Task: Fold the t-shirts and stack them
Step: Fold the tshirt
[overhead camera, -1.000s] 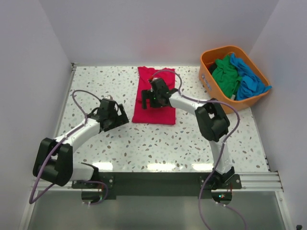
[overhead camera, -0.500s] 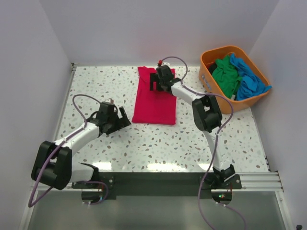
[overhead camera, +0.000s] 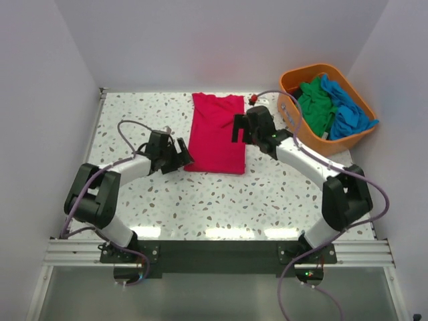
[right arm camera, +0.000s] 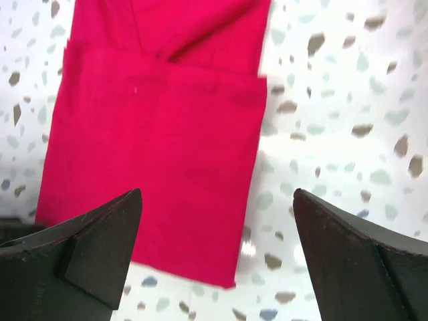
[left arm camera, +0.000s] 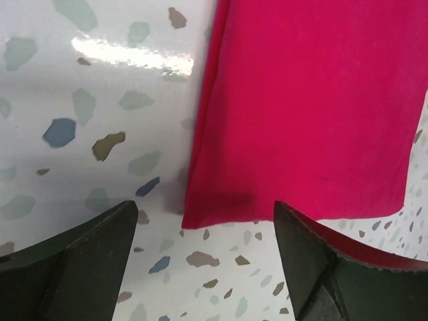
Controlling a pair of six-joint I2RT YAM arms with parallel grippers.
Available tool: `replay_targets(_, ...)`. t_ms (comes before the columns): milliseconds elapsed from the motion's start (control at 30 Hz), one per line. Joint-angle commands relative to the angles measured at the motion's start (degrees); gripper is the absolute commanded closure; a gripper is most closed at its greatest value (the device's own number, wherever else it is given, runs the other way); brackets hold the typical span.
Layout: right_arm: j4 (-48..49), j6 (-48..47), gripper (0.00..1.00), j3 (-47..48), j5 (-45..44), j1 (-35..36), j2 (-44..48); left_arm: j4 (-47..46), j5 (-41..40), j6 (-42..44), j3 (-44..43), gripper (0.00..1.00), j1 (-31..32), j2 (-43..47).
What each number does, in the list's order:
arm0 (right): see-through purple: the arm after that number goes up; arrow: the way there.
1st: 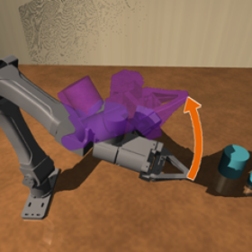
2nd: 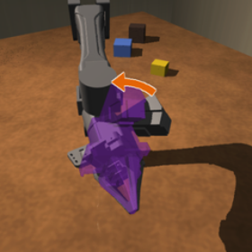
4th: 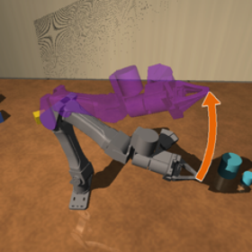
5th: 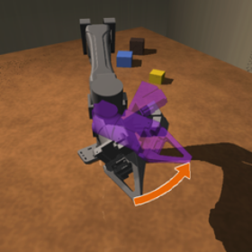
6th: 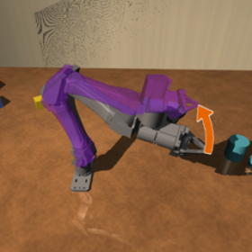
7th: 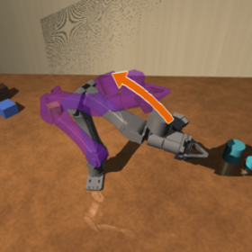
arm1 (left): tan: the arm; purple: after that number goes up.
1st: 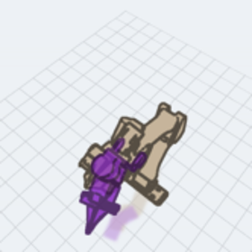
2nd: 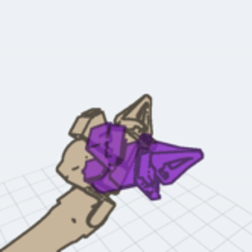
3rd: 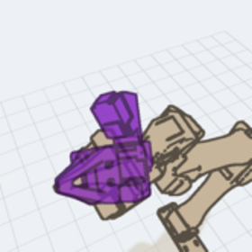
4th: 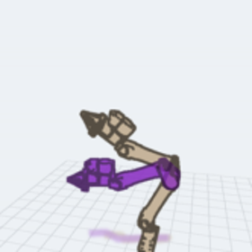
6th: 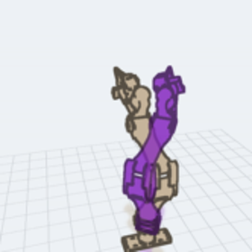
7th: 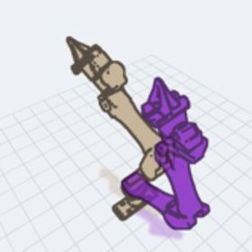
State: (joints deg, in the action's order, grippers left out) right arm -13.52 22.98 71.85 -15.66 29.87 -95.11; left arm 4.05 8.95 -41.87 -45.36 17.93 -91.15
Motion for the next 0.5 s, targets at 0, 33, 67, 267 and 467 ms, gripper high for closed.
replay_targets(0, -3.9, 6.6, 0.02, -8.2, 5.6, -0.1, 3.1, -3.2, 2.0, 0.4, -1.6, 0.14, 1.7, -4.0)
replay_targets(33, -3.6, 7.2, 0.04, -11.1, 7.4, -0.1, 3.5, -3.2, 1.5, 0.2, -1.9, 0.18, 2.0, -4.6)
replay_targets(67, -3.4, 8.2, 0.05, -12.3, 9.9, -0.1, 3.9, -3.2, 0.8, 0.1, -2.1, 0.22, 2.4, -4.9)
replay_targets(267, 2.2, 12.2, 0.19, -18.2, 14.7, -0.1, 4.1, -2.3, -4.1, -1.0, -0.9, 0.65, 3.0, -6.7)
replay_targets(467, 6.9, 14.8, 0.38, -20.5, 17.9, -0.1, 0.8, -1.2, -5.9, -1.5, 1.6, 0.94, 3.0, -6.8)
